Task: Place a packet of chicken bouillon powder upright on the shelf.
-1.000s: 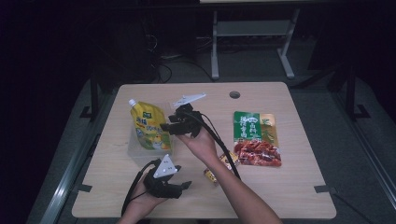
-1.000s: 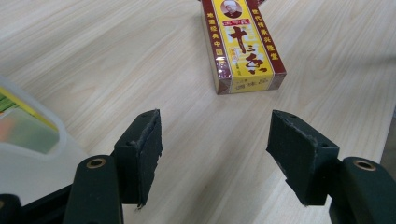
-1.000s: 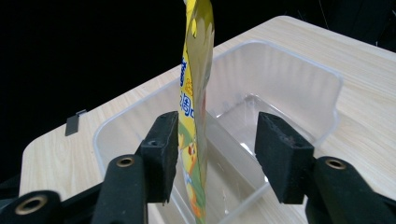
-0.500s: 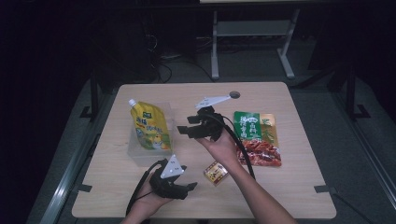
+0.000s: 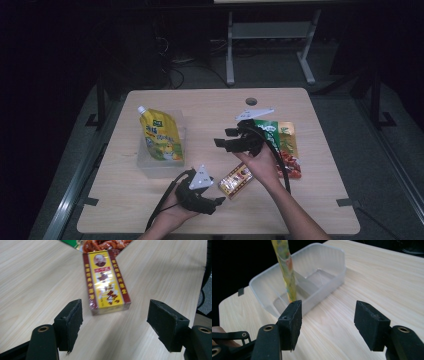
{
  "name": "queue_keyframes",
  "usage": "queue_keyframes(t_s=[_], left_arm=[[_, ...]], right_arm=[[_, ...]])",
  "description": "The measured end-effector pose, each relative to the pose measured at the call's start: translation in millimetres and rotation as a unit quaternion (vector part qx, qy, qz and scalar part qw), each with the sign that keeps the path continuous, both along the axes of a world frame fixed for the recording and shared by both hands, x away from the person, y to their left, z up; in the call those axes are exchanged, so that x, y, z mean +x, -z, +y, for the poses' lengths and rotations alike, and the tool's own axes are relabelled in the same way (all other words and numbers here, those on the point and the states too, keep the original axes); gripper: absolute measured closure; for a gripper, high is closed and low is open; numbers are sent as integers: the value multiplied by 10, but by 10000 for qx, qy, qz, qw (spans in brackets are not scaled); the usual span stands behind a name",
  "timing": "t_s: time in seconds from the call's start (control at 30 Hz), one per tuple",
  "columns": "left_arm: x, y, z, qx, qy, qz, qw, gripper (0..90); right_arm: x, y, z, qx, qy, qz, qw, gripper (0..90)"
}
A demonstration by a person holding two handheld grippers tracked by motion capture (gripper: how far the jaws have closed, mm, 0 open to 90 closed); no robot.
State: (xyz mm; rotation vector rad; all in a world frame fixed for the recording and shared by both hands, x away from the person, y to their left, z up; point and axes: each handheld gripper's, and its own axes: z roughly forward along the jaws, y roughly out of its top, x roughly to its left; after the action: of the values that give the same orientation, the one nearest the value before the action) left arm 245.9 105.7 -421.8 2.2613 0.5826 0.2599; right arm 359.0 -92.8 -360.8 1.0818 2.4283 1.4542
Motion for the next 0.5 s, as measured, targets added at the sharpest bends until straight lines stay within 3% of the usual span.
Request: queue_keyframes(t_s=[0.2, 0.5], left_arm=[[46, 62, -196, 243, -10, -77, 9997, 243], [186, 149, -355, 384, -212, -16, 9990, 220]], right_arm=[[-52, 56, -198, -55, 155, 52, 9999, 370], [-125, 159, -435, -92, 329, 135, 9993, 354]])
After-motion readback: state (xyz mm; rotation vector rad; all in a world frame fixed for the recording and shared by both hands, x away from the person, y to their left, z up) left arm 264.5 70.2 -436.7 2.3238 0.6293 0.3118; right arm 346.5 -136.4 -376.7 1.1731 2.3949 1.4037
